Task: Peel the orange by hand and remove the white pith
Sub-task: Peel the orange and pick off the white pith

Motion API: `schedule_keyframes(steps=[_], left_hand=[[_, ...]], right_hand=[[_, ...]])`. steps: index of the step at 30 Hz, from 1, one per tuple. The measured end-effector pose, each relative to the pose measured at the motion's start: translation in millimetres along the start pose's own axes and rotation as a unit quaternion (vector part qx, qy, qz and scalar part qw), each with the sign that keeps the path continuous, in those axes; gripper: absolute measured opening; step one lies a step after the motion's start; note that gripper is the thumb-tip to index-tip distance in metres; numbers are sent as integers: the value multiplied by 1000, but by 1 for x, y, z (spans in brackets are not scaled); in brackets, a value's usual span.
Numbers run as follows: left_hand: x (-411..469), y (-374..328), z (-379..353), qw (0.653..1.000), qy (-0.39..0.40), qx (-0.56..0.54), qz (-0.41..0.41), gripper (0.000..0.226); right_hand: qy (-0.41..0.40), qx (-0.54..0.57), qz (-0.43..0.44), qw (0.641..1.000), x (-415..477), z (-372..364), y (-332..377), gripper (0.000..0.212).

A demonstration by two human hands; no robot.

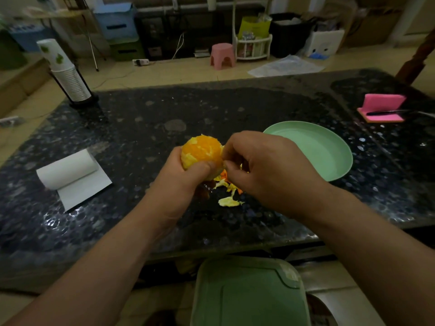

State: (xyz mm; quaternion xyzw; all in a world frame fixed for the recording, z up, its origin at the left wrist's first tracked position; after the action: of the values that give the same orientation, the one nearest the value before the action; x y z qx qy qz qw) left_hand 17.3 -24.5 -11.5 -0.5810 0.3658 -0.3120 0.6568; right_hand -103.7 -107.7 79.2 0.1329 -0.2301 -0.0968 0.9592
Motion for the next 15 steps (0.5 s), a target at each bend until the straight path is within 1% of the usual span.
schedule_keyframes(steps=[3, 7, 9, 12, 14, 15], left_hand=[[1, -4, 1, 1000, -11, 21, -8, 50], [1, 1, -1, 1000, -2, 3, 1, 60], [1, 5, -1, 999, 2, -48, 12, 63], [0, 5, -8, 988, 21, -152, 30, 56], [-1, 2, -14, 979, 41, -196, 33, 45], [-1, 0, -16, 976, 48, -209, 34, 43]], right_hand=[[2, -18, 4, 1000, 0, -2, 2, 12], [-6, -10, -25, 1000, 0, -3, -2, 7], [-16, 13, -63, 998, -2, -1, -13, 9], [-20, 116, -141, 983, -7, -4, -37, 10], [-16, 175, -176, 969, -10, -8, -44, 21], [-16, 178, -183, 967, -10, -9, -45, 25]])
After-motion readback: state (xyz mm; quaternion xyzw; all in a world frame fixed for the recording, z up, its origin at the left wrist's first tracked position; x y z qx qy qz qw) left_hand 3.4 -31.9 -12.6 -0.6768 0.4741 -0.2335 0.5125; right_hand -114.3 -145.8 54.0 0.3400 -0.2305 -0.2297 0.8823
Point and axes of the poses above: each hand's wrist, its own x-axis towards the middle knuckle, its own z-axis out of the back of the hand, y = z × x, the point moved 10 cm from there along x, towards the middle knuckle, and after that the axes turned 5 degrees about y, right-handed, at the moved point
